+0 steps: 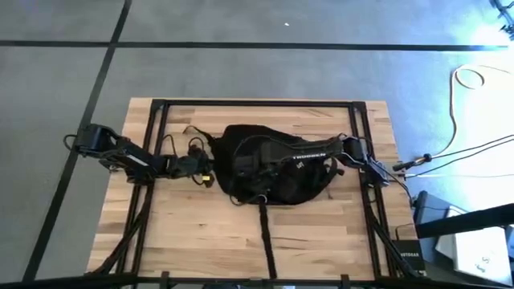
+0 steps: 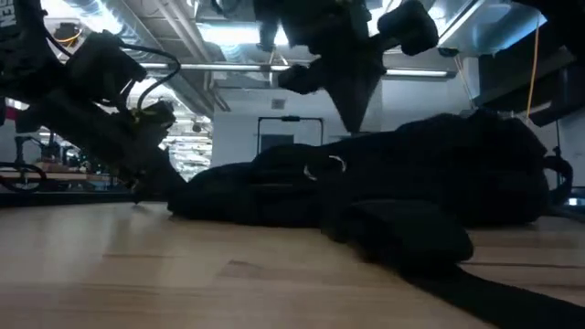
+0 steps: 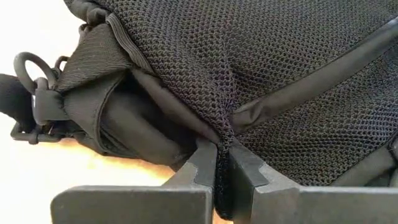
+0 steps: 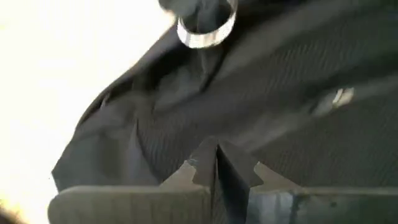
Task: Unpack backpack
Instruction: Close the black bag
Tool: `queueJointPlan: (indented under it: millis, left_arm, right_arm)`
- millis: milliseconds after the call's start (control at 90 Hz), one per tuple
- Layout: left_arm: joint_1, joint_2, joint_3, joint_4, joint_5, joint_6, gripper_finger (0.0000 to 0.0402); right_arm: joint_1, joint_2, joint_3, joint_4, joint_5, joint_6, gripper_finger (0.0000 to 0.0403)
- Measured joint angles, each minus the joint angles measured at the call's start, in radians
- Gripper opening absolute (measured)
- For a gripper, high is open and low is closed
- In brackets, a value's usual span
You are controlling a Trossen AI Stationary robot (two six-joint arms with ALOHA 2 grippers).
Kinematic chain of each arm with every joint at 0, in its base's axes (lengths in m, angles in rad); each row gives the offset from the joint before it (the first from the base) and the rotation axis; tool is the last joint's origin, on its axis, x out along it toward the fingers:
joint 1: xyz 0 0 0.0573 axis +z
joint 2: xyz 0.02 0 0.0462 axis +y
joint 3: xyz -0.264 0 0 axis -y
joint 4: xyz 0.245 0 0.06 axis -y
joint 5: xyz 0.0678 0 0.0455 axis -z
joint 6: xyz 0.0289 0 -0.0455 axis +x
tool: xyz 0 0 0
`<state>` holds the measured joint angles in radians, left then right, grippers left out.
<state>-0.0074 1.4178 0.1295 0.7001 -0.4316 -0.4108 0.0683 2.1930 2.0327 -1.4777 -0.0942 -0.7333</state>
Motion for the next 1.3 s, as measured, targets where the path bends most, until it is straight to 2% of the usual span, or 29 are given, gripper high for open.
queueJointPlan:
  millis: [156,300,433,589,744,967,1122,1200,1300]
  left_arm:
    - [0.0,0.0,0.001,0.0,0.007,-0.011,0.0]
    - [-0.002,0.0,0.001,0.025,0.036,-0.016,0.0]
    - [-0.014,0.0,0.002,0.061,0.074,0.034,0.0006]
    - [-0.039,0.0,0.003,0.076,0.098,0.067,0.0049]
    - [-0.074,-0.009,0.003,0.129,0.109,0.112,0.011]
    - [-0.128,-0.052,0.003,0.154,0.103,0.178,0.0171]
    - [-0.162,-0.076,0.003,0.157,0.106,0.236,0.0183]
    - [-0.165,-0.076,0.003,0.155,0.106,0.237,0.0184]
    - [-0.165,-0.076,0.003,0.151,0.106,0.232,0.0184]
  right_arm:
    - [-0.003,0.001,0.0,0.039,0.028,0.004,0.0001]
    - [-0.005,0.002,0.0,0.048,0.124,0.123,0.0]
    - [-0.005,0.002,0.0,0.064,0.036,0.24,0.0]
    - [-0.002,-0.026,-0.063,0.193,0.037,0.323,0.0]
    - [-0.011,-0.121,-0.256,0.364,0.043,0.422,0.0]
    - [-0.009,-0.389,-0.699,0.824,0.083,0.665,0.0]
    - [0.02,-0.544,-0.882,0.945,0.204,0.788,0.0]
    - [0.04,-0.585,-0.92,0.988,0.216,0.807,0.0]
    - [0.062,-0.574,-0.949,0.946,0.205,0.815,0.0]
